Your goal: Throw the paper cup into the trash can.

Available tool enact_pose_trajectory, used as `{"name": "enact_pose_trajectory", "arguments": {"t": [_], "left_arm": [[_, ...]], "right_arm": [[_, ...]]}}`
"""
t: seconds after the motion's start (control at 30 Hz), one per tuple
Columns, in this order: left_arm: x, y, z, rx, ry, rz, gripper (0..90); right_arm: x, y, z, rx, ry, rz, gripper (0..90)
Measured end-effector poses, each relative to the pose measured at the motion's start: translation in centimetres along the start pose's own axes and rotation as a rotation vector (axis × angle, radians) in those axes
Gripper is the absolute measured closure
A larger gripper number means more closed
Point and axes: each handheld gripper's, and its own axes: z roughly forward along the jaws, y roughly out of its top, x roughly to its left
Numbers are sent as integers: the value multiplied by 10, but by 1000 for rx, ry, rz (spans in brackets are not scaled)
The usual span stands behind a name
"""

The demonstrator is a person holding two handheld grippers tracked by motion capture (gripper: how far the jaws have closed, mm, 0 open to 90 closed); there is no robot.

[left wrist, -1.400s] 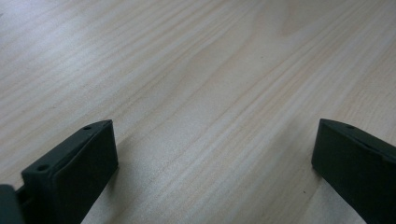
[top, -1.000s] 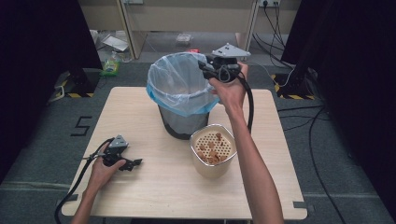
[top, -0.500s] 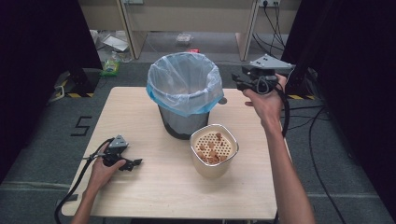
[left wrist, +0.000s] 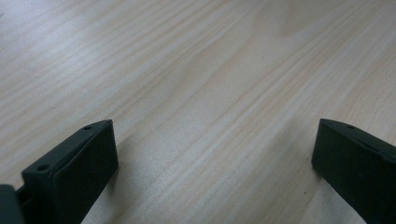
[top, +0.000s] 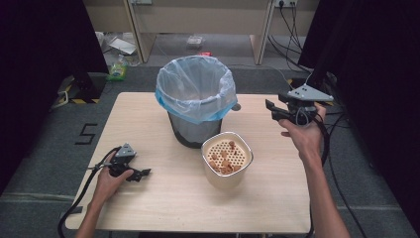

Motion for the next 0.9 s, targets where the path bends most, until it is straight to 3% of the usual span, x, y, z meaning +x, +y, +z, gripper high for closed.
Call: {"name": "enact_pose_trajectory", "arguments": {"t": [0.37,0.73,0.9], "left_arm": [[0,0,0,-1,0,-1,0],[0,0,0,0,0,-1,0],[0,0,0,-1,2,-3,0]], "right_arm": [[6,-58,-10,80,-9,-31,451],[12,-109,-20,118,-9,4,429],[21,-144,-19,151,-7,40,429]]}}
